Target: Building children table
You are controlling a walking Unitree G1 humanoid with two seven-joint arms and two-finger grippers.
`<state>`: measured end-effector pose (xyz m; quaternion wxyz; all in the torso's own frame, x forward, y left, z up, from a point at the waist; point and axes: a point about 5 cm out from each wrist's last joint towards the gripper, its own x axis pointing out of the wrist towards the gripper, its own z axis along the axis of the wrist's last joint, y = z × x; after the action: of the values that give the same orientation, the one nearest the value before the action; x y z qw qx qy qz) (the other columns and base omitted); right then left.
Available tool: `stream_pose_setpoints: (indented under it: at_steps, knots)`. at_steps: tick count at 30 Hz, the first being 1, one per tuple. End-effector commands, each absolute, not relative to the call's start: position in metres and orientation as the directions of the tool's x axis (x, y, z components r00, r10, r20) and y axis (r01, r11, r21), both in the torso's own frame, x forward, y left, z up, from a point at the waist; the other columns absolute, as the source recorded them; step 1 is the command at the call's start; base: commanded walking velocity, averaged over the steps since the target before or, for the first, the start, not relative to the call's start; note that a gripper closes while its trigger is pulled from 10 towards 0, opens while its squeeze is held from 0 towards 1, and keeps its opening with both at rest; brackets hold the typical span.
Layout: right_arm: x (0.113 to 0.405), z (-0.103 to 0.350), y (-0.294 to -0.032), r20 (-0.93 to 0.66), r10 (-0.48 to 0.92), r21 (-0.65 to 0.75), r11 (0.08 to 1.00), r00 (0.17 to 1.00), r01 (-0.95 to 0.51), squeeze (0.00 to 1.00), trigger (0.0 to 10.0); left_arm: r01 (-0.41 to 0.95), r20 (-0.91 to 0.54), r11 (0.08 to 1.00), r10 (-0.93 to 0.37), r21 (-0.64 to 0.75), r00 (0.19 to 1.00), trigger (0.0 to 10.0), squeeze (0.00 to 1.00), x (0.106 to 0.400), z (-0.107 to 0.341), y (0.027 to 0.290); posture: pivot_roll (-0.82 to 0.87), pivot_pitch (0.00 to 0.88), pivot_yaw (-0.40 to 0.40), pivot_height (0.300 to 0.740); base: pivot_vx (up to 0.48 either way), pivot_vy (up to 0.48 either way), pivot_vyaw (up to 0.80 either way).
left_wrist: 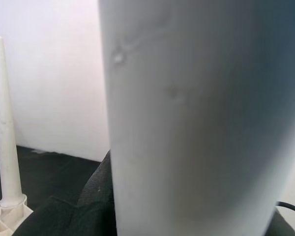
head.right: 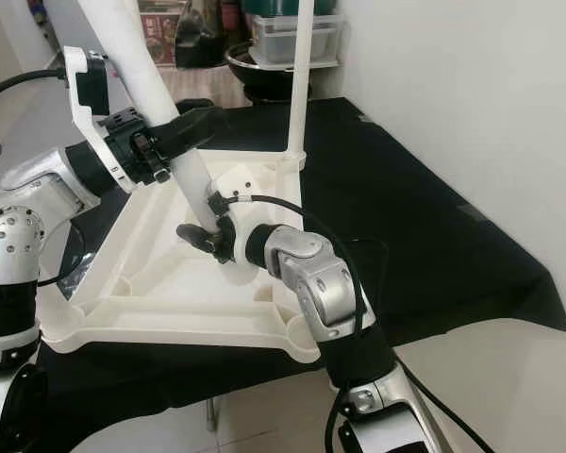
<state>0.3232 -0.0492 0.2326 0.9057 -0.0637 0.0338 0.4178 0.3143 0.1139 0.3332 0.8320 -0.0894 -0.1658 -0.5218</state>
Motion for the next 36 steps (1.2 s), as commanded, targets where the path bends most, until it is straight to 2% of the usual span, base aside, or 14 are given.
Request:
stream_pose_setpoints:
  at_steps: [1,2,3,7,13,18,21,24,25,26,28,29,30,36]
  knots:
    - [0.322,0.245,-0.039,-0.051,0.763,-0.088,0.639,0.645,-0.764,0.00,0.0,0.966,0.373,0.256,-0.899,0.026,0.228,4.7,0.00,0.304,0.331,0.084,-0.08,0.000,-0.003,0.740,0.000,0.000,0.00]
    - [0.322,0.245,-0.040,-0.049,0.761,-0.092,0.641,0.647,-0.762,0.00,0.0,0.965,0.378,0.262,-0.896,0.024,0.234,8.2,0.51,0.305,0.331,0.085,-0.09,0.000,-0.004,0.740,0.000,0.000,0.00]
    - [0.322,0.245,-0.040,-0.049,0.759,-0.093,0.643,0.649,-0.760,0.00,0.0,0.963,0.389,0.270,-0.888,0.010,0.245,10.0,1.00,0.307,0.332,0.087,-0.08,0.000,-0.004,0.740,0.000,0.000,0.00]
    - [0.322,0.244,-0.040,-0.050,0.755,-0.094,0.648,0.653,-0.756,0.00,0.0,0.961,0.406,0.278,-0.878,0.005,0.252,10.0,1.00,0.308,0.335,0.091,-0.08,0.000,-0.004,0.740,0.000,0.000,0.00]
    - [0.326,0.243,-0.046,-0.046,0.727,-0.093,0.680,0.685,-0.727,0.00,0.0,0.931,0.457,0.364,-0.830,0.009,0.320,10.0,1.00,0.311,0.349,0.110,-0.08,0.000,-0.002,0.740,0.000,0.000,0.00]
    - [0.341,0.242,-0.072,-0.034,0.617,-0.076,0.783,0.786,-0.618,0.00,0.0,0.886,0.518,0.462,-0.768,0.038,0.378,10.0,1.00,0.307,0.364,0.134,-0.08,0.000,-0.002,0.740,0.000,0.000,0.00]
    - [0.358,0.251,-0.114,0.031,0.426,-0.030,0.904,0.904,-0.425,0.00,0.0,0.791,0.554,0.611,-0.669,0.029,0.496,10.0,1.00,0.303,0.366,0.153,-0.07,0.000,-0.003,0.740,0.000,0.000,0.00]
    - [0.360,0.254,-0.122,0.048,0.390,-0.012,0.921,0.920,-0.389,0.00,0.0,0.763,0.558,0.646,-0.638,0.012,0.531,10.0,1.00,0.303,0.364,0.157,-0.07,0.000,-0.003,0.740,0.000,0.000,0.00]
    - [0.362,0.257,-0.130,0.065,0.363,-0.005,0.932,0.929,-0.364,0.00,3.5,0.717,0.557,0.696,-0.585,-0.029,0.590,10.0,1.00,0.305,0.358,0.162,-0.07,0.000,-0.002,0.740,0.000,0.000,0.00]
    - [0.362,0.260,-0.136,0.080,0.347,0.002,0.938,0.935,-0.348,0.00,9.2,0.674,0.550,0.735,-0.536,-0.069,0.641,10.0,1.00,0.307,0.350,0.166,-0.07,0.000,-0.001,0.740,0.000,0.000,0.00]
    - [0.362,0.262,-0.140,0.092,0.335,0.006,0.941,0.938,-0.337,0.00,9.2,0.643,0.543,0.760,-0.501,-0.096,0.674,10.0,1.00,0.308,0.345,0.169,-0.07,0.000,-0.001,0.740,0.000,0.000,0.00]
    - [0.361,0.264,-0.144,0.107,0.331,0.011,0.943,0.938,-0.334,0.00,10.0,0.584,0.506,0.799,-0.447,-0.146,0.738,10.0,0.62,0.310,0.329,0.172,-0.06,0.005,-0.001,0.740,0.000,0.000,0.00]
    - [0.359,0.265,-0.146,0.121,0.336,0.008,0.941,0.934,-0.339,0.00,10.0,0.532,0.446,0.833,-0.423,-0.153,0.789,10.0,0.00,0.310,0.309,0.172,-0.06,0.013,-0.003,0.740,0.000,0.000,0.00]
    - [0.351,0.267,-0.152,0.188,0.357,0.014,0.931,0.915,-0.365,0.00,10.0,0.432,0.267,0.886,-0.381,-0.167,0.885,10.0,0.00,0.298,0.251,0.162,-0.05,0.043,-0.010,0.740,0.000,0.000,0.00]
